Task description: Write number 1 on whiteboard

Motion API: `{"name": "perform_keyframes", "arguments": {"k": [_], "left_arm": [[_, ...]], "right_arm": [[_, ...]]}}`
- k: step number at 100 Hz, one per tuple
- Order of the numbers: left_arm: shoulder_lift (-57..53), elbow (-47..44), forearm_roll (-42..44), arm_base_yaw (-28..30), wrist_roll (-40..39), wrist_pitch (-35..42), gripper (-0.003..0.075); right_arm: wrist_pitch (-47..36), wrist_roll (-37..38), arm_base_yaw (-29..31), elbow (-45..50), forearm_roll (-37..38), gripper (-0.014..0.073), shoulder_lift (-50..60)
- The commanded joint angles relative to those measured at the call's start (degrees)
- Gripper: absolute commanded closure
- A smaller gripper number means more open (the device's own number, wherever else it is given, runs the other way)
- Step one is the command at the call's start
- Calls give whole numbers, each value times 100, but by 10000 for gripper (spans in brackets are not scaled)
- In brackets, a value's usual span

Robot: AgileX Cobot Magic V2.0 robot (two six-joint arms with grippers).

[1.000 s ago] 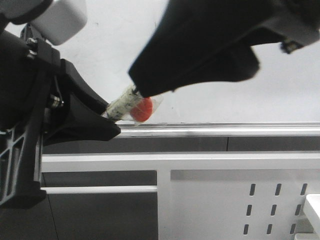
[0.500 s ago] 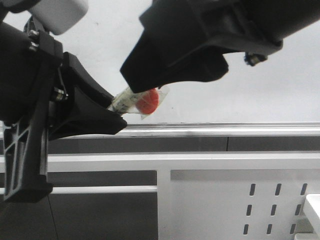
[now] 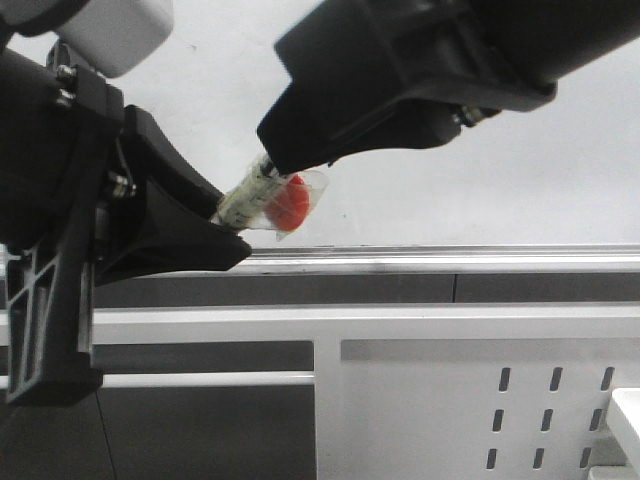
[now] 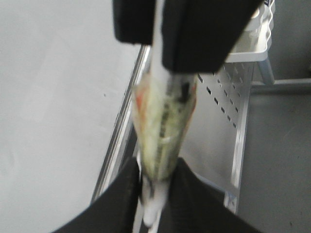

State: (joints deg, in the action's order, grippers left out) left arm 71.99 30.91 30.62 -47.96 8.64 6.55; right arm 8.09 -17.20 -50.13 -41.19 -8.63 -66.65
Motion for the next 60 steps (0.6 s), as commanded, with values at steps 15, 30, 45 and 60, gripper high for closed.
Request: {"name": "perform_keyframes", "arguments": {"k": [15,30,45,60], "left_arm": [[-200,181,-117,-52,-44,664,281],[-597,181,-422,-52,-44,311,278],[-1387,130,-891,-52,-44,-295,278],[-2350,-104,-1470,-52,-44,-655,281]], "right_arm": [[-467,-36,19,-182,28,671,50],[-495,-36,74,-182,28,670,105],[-441,-36,269,-161,28,669,421],[-370,-16,384,-5,28,660,989]]}}
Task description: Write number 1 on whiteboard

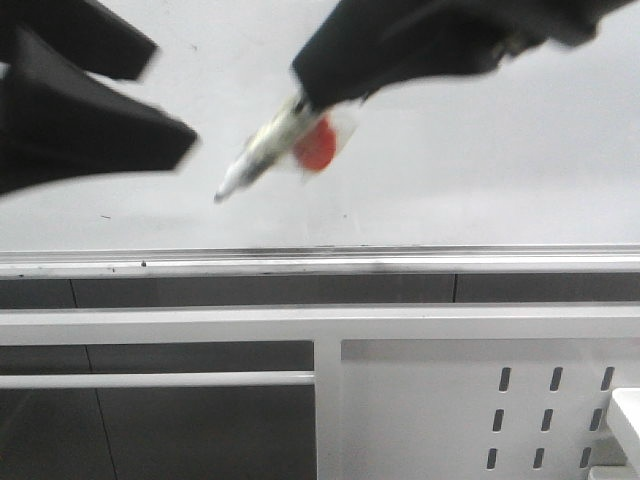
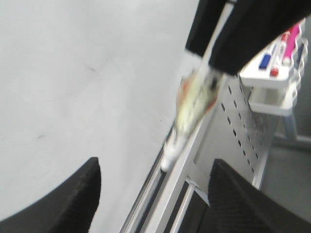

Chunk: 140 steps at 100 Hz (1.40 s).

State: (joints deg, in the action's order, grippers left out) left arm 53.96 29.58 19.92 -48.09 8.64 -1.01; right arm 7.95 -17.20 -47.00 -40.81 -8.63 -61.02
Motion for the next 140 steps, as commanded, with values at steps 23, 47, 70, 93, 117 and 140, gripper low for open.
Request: {"name": "perform_keyframes", "arguments": {"k": [23,47,70,93,117,140], "left_arm": [[-1933,-416,-1128,39,-44,-286,575],[-2847,-915,-1651,786,-95,366,740],[-3017,-1545,-2859,2261,-95,1873,740],[-2978,-2011,-3713,3131,-95,2734,740],[-2978,-2033,-3689,3168,-95,2734,740],[-2978,-2033,-3689,3168,-95,2734,740]], "right_arm": [[-408,91,113,656,-172,659,1410],[-928,91,680,1152,-445,659,2027],[-1286,91,1134,1140,-434,660,2014],[-1328,91,1123,933,-424,662,1943],[-1345,91,1123,557,-314,663,1519],[-1596,91,1123,457,-303,663,1069]]}}
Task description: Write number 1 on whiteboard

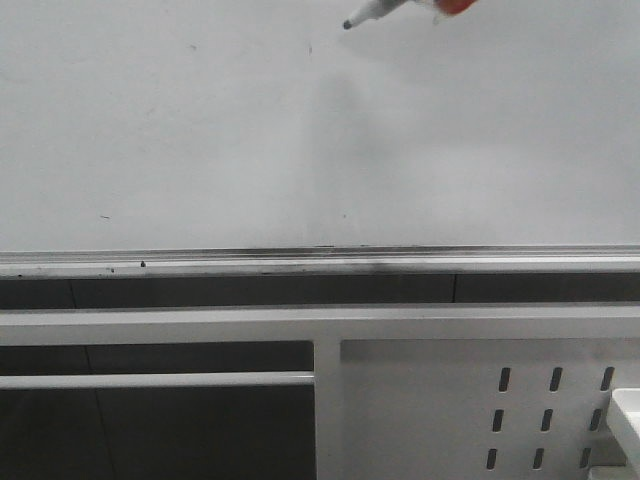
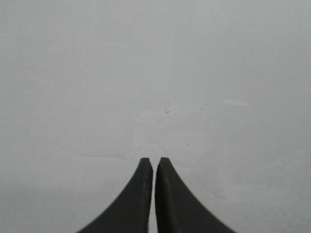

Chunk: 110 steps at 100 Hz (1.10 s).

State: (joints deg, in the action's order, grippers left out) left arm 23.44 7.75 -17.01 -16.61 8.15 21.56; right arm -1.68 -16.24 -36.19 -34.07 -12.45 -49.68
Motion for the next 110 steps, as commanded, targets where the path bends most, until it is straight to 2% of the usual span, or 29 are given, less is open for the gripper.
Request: {"name": "perform_keyframes", "arguments": {"k": [1,77,85,95,110], "left_arm": [[74,151,4,20,-46,476,740],[74,151,4,20,-46,443,740],[74,172,4,9,-46,238,740],[74,199,74,-89,-46,-97,740],[74,336,1143,-559,-46,-377,739]], "right_arm": [[-636,-5,42,-217,78,663,-84],[-800,-5,64,-207,78,663,-1594],[-690,-5,-153,-207,78,663,-1496],[-344,-5,-718,-207,78,663,-1410],[-188,-5,-1369,-261,251,663,-1396]]}}
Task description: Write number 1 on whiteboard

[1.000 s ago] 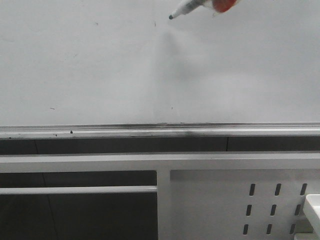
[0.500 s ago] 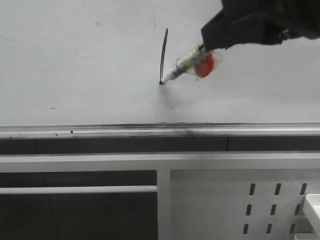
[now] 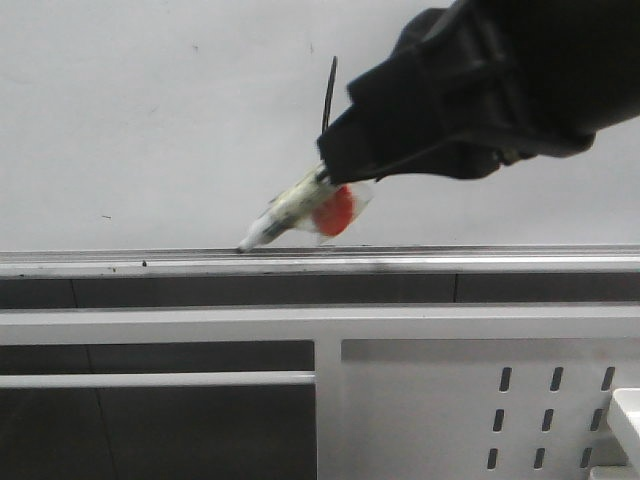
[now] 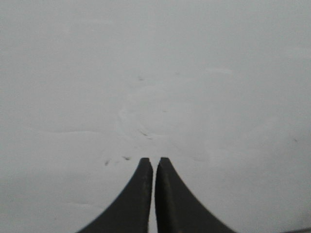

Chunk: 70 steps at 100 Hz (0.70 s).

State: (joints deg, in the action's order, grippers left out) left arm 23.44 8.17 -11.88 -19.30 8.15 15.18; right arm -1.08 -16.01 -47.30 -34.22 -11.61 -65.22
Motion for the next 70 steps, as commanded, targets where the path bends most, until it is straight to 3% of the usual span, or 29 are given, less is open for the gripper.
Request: {"name": "perform_keyframes", "arguments": {"k": [1,12,19,29,36,45,59,70], "left_arm": [[74,317,706,-290,-46,248,739],[171,457,2117,-876,-46,-41,694],[349,544,2417,-1296,-46,-355,566],[757,581,2536,-1818,-46,-380,314],[1093,616,2878,-2166,-46,-364,237],[1589,619,3391,-2494,-46,-19,280],[2498,760,3389,-2623,-46,726,391],[3212,1068,3389,-2611,-46,878,411]], "right_arm": [[-217,-27,-292,-258,183,663,158],[584,-27,-344,-639,262,663,158],[997,-27,-344,-930,262,663,146],[1441,-27,-344,-1329,358,663,146],[1739,-27,-344,-1596,370,663,146],[2055,-27,-344,-1881,370,663,146],[2331,-27,-344,-2102,370,663,133],[2372,-27,-393,-2129,295,663,133]]}}
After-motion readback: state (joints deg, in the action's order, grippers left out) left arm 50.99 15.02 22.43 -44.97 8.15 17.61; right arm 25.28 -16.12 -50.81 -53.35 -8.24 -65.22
